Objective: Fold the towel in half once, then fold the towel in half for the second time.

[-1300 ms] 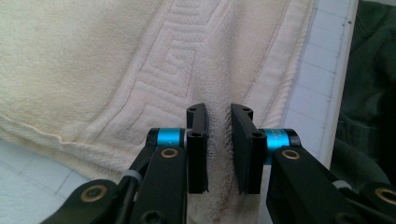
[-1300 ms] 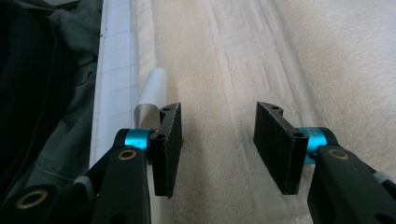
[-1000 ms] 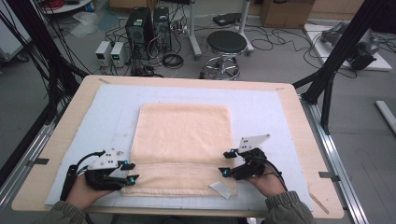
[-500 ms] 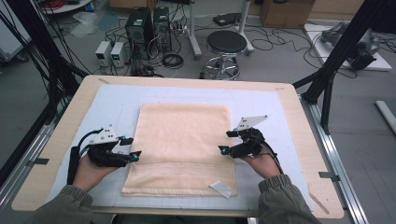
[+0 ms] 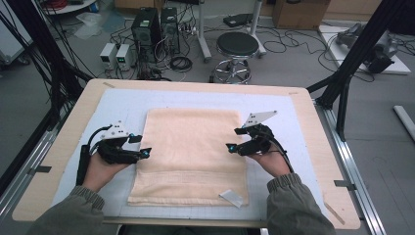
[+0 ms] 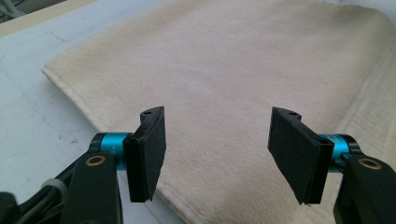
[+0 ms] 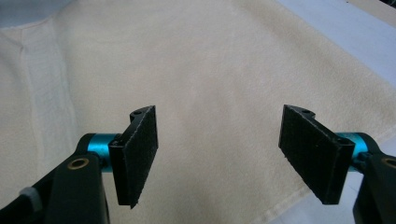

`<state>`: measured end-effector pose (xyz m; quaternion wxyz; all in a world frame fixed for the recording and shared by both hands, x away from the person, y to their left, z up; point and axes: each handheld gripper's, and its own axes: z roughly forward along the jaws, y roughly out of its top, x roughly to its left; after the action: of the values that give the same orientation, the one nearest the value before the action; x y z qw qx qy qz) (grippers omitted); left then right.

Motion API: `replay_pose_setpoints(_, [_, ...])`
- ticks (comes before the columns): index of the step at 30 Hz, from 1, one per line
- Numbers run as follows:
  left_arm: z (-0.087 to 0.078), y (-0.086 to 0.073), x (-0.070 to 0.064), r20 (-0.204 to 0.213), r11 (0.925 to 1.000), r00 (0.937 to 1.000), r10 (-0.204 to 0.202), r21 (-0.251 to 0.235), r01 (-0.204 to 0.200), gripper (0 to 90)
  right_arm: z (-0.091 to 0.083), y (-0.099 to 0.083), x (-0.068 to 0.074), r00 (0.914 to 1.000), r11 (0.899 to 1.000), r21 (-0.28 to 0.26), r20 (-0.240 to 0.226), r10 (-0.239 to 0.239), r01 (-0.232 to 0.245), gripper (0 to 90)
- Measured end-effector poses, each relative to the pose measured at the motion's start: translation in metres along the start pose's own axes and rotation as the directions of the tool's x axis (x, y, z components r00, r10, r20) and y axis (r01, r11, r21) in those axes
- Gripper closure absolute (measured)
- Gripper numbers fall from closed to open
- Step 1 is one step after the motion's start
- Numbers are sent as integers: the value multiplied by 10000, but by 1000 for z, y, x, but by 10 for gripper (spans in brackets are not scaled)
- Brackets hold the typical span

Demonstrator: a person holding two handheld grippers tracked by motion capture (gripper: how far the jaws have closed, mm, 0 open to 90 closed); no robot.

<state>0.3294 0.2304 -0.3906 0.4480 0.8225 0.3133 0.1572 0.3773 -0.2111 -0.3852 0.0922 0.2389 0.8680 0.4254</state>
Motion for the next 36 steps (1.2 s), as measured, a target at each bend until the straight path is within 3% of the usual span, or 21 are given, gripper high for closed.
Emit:
replay_pose_setpoints(10, [-3, 31, 17, -260, 9998, 9997, 26, -186, -31, 375, -2, 17, -17, 9996, 10000, -72, 269, -45, 47, 280])
replay_pose_setpoints(14, [0, 46, 31, -469, 9996, 9988, -123, -265, 110, 375, -3, 29, -28, 9988, 9999, -66, 472, -88, 91, 280])
replay_pose_setpoints(19, [13, 57, 54, -911, 9994, 9953, -339, -2, 340, 380, 0, 40, -46, 9961, 9997, -249, 883, 30, -8, 282])
replay_pose_setpoints(23, [33, 52, 71, -1126, 9981, 9917, -614, 1, 618, 380, 15, 35, -63, 9932, 9995, -44, 1120, 305, -302, 282])
replay_pose_setpoints(26, [49, 42, 83, -1253, 9951, 9879, -908, 274, 950, 373, 30, 25, -74, 9916, 9980, 218, 1166, 565, -594, 281])
replay_pose_setpoints(30, [67, 32, 92, -1473, 9919, 9828, -1114, 435, 1190, 348, 46, 14, -84, 9889, 9946, 493, 1220, 846, -912, 281])
replay_pose_setpoints(34, [80, 25, 95, -2111, 9899, 9725, -988, 788, 1177, 349, 56, 5, -93, 9837, 9918, 644, 1493, 1001, -1107, 281])
replay_pose_setpoints(36, [84, 21, 99, -2201, 9857, 9676, -1238, 847, 1454, 387, 59, 1, -97, 9780, 9873, 725, 1647, 1281, -1415, 282])
